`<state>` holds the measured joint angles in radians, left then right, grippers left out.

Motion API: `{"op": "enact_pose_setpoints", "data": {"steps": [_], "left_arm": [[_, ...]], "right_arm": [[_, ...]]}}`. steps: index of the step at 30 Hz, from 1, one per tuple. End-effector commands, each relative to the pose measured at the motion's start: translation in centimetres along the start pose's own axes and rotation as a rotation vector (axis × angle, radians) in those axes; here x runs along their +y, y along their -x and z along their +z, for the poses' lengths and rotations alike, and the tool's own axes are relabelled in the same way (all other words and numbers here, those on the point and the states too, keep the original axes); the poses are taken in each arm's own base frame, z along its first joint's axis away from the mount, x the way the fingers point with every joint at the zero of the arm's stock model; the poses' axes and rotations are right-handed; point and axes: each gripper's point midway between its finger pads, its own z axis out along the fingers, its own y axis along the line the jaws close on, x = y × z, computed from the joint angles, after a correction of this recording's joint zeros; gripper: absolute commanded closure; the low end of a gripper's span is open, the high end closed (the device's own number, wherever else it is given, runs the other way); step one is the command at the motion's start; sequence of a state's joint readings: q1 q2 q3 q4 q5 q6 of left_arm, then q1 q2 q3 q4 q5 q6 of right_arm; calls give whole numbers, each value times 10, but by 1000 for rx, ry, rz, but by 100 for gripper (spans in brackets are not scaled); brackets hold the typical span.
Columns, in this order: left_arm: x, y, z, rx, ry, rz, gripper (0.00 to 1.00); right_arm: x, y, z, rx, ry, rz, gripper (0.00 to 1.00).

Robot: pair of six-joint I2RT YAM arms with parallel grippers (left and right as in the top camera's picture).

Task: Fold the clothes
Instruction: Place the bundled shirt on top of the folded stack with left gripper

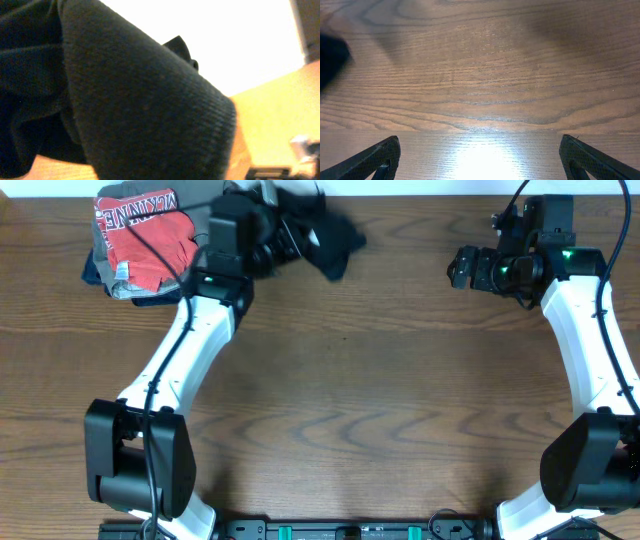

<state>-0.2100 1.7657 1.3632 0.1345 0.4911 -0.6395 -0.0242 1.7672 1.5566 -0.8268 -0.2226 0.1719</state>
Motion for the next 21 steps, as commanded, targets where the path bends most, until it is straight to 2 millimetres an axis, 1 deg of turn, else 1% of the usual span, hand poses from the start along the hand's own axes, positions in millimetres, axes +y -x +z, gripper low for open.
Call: {"op": "enact_pose_setpoints", "data": {"steps": [1, 3, 4, 9, 13, 15, 17, 19, 21], "left_arm": [[-8, 35, -14, -101, -55, -23, 94], [-1, 61, -24, -176, -58, -7, 94], [6, 72, -30, -213, -45, -6, 94], [51, 130, -68, -390, 32, 4, 94], [75, 168, -96, -516, 46, 38, 94], [88, 181, -106, -565, 54, 45, 94], [105, 190, -113, -603, 81, 21, 94], [120, 193, -114, -617, 101, 12, 94], [137, 193, -110, -614, 119, 0, 94]], "right_arm": [[-7, -2, 2, 7, -16, 6, 1], [-7, -3, 2, 12, -18, 8, 1], [-7, -4, 2, 14, -18, 8, 1], [-9, -7, 5, 21, -19, 9, 1], [-8, -11, 9, 26, -17, 7, 1], [-9, -13, 11, 29, -17, 9, 1], [-10, -16, 14, 33, -18, 10, 1], [-11, -18, 17, 36, -18, 11, 1], [-12, -20, 18, 39, -19, 11, 1]]}}
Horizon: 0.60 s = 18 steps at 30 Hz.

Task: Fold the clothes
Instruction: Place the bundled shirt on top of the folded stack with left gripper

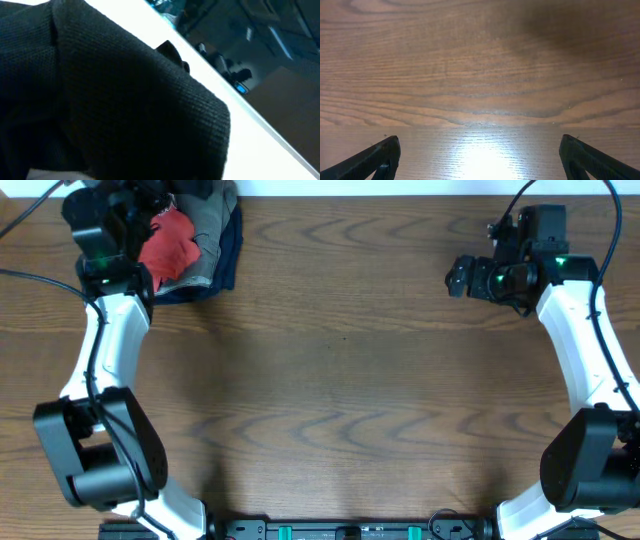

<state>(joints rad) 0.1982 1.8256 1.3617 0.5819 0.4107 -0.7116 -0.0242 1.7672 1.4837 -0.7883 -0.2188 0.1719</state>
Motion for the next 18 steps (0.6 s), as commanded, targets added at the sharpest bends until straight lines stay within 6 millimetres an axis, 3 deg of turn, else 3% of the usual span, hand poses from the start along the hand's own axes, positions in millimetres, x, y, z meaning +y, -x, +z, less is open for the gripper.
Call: {"op": "enact_pose_setpoints", "data": {"steps": [1, 7, 10, 12, 13, 14, 16, 17, 18], "left_arm": [[26, -7, 11, 2, 34, -17, 94], [98, -49, 21, 83, 153, -51, 94], [138, -74, 16, 164, 248, -49, 94], [152, -84, 9, 211, 297, -55, 93], [156, -88, 6, 235, 311, -45, 88], [154, -91, 5, 260, 291, -23, 72], [138, -97, 4, 321, 196, 43, 52], [130, -98, 4, 337, 158, 64, 36], [121, -96, 3, 347, 125, 78, 27]], "right_arm": [[-5, -3, 4, 7, -9, 4, 1], [-5, -4, 4, 8, -10, 3, 1], [-6, -4, 5, 9, -11, 3, 1], [-6, -4, 5, 8, -11, 3, 1], [-6, -4, 5, 7, -10, 3, 1], [-6, -3, 5, 5, -10, 3, 1], [-5, -2, 5, 1, -9, 2, 1], [-5, -2, 5, -2, -9, 1, 1], [-5, -2, 5, -2, -9, 1, 1]]}}
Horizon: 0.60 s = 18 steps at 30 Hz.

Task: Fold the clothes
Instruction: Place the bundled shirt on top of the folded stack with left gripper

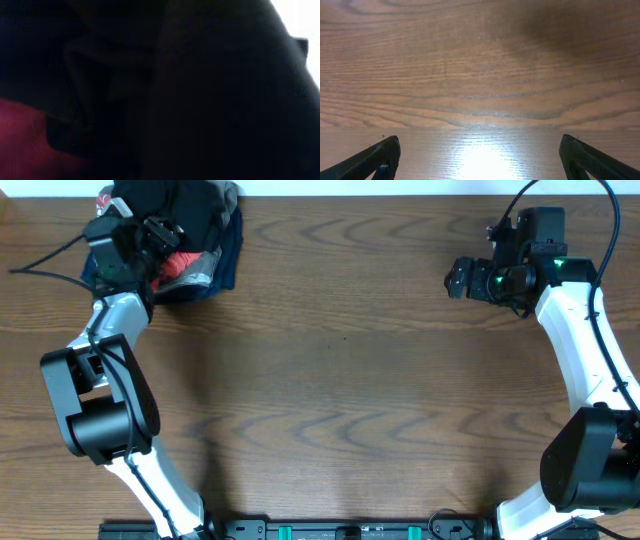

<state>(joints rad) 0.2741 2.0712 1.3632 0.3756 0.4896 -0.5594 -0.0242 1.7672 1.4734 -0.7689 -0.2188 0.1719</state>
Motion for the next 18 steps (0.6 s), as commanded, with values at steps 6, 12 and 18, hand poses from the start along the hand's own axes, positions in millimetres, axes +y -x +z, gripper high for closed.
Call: {"op": "enact_pose_setpoints", "data": {"steps": [6, 12, 18], "left_arm": [[-70, 26, -45, 16, -141, 210, 7], [-113, 37, -108, 31, -125, 397, 2], [-130, 39, -181, 32, 19, 467, 2]], "right_arm": [[-5, -6, 2, 19, -12, 4, 1], [-4, -6, 3, 19, -10, 3, 1], [8, -6, 5, 14, 4, -37, 1]]}}
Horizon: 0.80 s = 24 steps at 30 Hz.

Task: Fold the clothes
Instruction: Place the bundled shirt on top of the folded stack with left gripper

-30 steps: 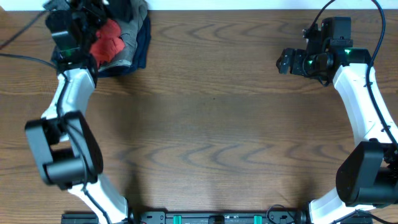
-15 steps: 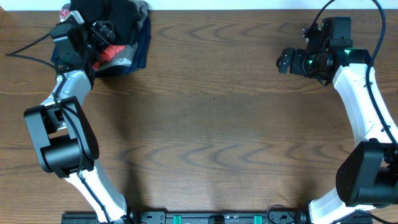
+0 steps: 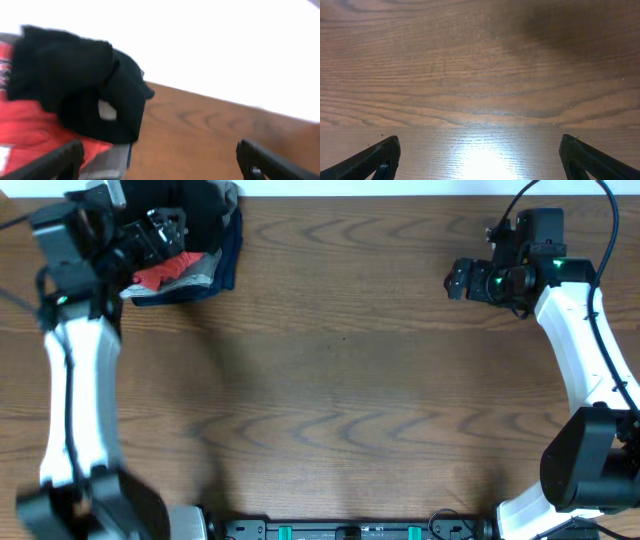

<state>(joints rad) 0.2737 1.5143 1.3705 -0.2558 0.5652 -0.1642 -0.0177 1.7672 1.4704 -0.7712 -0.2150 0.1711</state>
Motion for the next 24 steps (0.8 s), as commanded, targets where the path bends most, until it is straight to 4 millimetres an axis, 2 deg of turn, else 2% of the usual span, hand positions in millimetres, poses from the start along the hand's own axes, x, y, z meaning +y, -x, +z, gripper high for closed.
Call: {"op": "enact_pose_setpoints", "data": {"steps": [1, 4, 7, 20, 24], "left_arm": [[-3, 13, -31, -37, 88, 98, 2], [-13, 15, -47, -50, 85, 104, 2], [-18, 20, -54, -69, 81, 114, 2], [-18, 19, -54, -66, 82, 113, 2], [-18, 19, -54, -66, 82, 113, 2]], "right_arm": [[8, -4, 4, 10, 7, -30, 1], [11, -8, 4, 24, 9, -34, 1], [12, -8, 4, 24, 9, -35, 1], [12, -8, 4, 24, 10, -36, 1], [10, -17, 4, 60, 2, -27, 1]]}}
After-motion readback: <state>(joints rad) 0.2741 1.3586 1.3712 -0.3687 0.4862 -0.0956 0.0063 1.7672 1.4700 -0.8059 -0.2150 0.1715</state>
